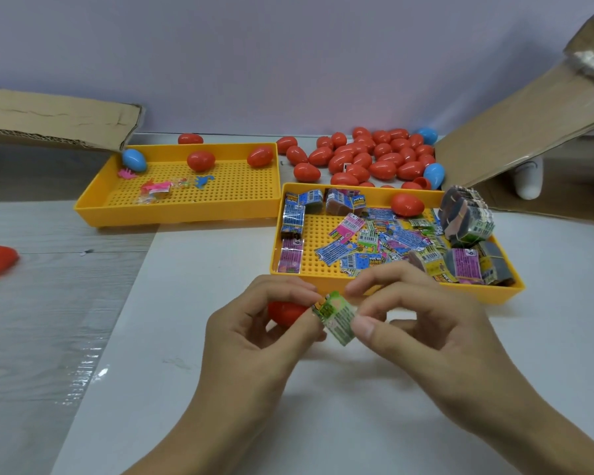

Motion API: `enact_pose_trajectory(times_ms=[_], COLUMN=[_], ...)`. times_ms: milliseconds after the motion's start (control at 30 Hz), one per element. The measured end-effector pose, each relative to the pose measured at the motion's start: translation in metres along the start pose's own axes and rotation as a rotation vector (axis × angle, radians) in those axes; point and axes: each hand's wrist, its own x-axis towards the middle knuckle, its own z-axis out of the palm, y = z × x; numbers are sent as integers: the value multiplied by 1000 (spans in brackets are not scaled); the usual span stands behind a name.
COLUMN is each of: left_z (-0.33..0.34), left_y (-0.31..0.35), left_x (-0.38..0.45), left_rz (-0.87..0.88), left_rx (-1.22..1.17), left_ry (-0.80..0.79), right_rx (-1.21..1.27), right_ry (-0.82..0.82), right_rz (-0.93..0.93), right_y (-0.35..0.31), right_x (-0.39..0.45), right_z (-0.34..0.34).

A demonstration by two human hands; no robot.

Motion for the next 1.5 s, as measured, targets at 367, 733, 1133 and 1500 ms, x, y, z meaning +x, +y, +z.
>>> enact_pose_trajectory(times_ms=[367,733,1133,1500], left_z=[0,2,1,0], left_y=[0,0,1,-1], left_x=[-4,-7,-10,-9], left_rz=[109,99,60,73], left_rx=[100,113,64,-1], left_ry=[-97,-144,-109,-140], right_rx=[-36,67,78,133], right_ry=[-1,-2,130,18], right_rz=[66,102,61,160], right_y=[1,1,0,-1], right_x=[4,6,6,5], right_z=[0,-4,-1,0])
